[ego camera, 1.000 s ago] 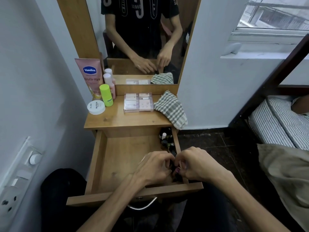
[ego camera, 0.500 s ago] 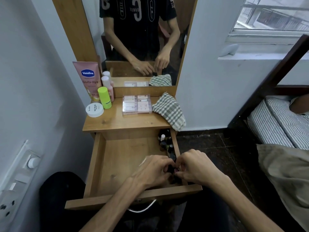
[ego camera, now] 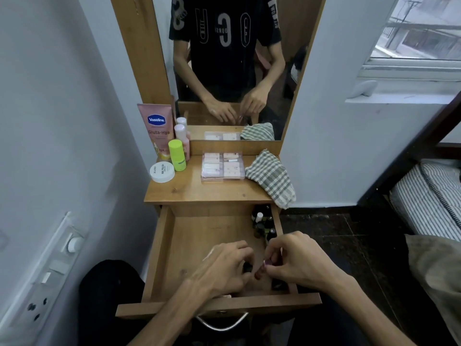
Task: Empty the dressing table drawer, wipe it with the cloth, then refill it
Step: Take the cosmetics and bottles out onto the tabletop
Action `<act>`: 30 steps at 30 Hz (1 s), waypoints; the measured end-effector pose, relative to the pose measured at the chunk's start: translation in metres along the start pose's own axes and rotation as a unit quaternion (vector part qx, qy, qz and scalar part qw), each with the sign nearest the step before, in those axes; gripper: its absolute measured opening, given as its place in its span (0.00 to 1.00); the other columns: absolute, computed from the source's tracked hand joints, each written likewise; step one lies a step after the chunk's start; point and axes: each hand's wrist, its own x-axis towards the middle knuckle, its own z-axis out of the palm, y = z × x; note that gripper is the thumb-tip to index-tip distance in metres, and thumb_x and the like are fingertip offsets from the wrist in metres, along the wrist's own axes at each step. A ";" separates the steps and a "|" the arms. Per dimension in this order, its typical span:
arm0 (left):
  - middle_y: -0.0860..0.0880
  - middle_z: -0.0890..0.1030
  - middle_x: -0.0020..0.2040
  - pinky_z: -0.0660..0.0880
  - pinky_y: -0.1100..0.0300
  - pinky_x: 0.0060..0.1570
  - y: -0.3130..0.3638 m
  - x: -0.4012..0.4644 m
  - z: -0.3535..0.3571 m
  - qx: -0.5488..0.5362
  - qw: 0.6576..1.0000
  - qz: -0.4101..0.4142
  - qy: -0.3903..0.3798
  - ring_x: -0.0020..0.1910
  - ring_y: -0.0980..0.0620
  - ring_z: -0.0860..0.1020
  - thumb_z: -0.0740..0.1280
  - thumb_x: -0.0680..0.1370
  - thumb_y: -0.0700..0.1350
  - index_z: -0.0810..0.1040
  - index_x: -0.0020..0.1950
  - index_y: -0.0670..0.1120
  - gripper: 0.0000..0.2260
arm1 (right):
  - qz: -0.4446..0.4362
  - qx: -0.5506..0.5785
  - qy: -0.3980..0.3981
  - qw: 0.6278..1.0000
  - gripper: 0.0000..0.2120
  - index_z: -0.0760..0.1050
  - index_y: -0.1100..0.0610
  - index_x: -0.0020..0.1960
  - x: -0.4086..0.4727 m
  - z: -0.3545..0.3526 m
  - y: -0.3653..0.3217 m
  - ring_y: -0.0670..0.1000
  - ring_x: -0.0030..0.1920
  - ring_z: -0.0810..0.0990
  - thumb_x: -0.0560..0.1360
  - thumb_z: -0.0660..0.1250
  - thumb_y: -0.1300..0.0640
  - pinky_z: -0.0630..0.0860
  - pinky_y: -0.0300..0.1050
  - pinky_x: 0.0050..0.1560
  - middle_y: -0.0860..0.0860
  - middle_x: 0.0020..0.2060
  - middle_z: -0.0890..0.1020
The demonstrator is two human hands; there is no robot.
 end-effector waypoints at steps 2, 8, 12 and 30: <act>0.60 0.76 0.48 0.64 0.71 0.40 -0.007 -0.007 -0.009 -0.003 1.000 -0.010 0.015 0.39 0.63 0.70 0.71 0.73 0.53 0.79 0.49 0.53 0.08 | -0.013 0.034 -0.004 0.999 0.10 0.83 0.46 0.42 0.005 -0.004 -0.007 0.40 0.42 0.82 0.68 0.72 0.40 0.78 0.35 0.41 0.38 0.37 0.84; 0.62 0.80 0.45 0.69 0.75 0.42 -0.037 -0.012 -0.077 -0.023 0.991 -0.039 0.127 0.43 0.67 0.75 0.75 0.70 0.51 0.83 0.47 0.54 0.07 | -0.086 0.127 0.032 0.988 0.07 0.84 0.47 0.44 0.048 -0.025 -0.035 0.42 0.41 0.83 0.72 0.78 0.46 0.78 0.35 0.38 0.42 0.39 0.85; 0.59 0.82 0.45 0.78 0.61 0.40 -0.059 0.004 -0.131 -0.014 0.975 -0.056 0.215 0.41 0.59 0.78 0.75 0.71 0.52 0.84 0.49 0.51 0.10 | -0.115 0.137 0.105 0.978 0.07 0.85 0.50 0.47 0.096 -0.043 -0.059 0.41 0.41 0.82 0.73 0.79 0.48 0.76 0.32 0.38 0.42 0.39 0.84; 0.49 0.87 0.46 0.64 0.53 0.49 -0.127 0.055 -0.162 0.230 0.936 -0.082 0.254 0.48 0.47 0.78 0.79 0.70 0.48 0.87 0.50 0.46 0.11 | -0.110 0.051 0.185 0.975 0.04 0.85 0.52 0.38 0.252 -0.044 -0.108 0.45 0.36 0.83 0.70 0.76 0.52 0.84 0.50 0.40 0.46 0.33 0.84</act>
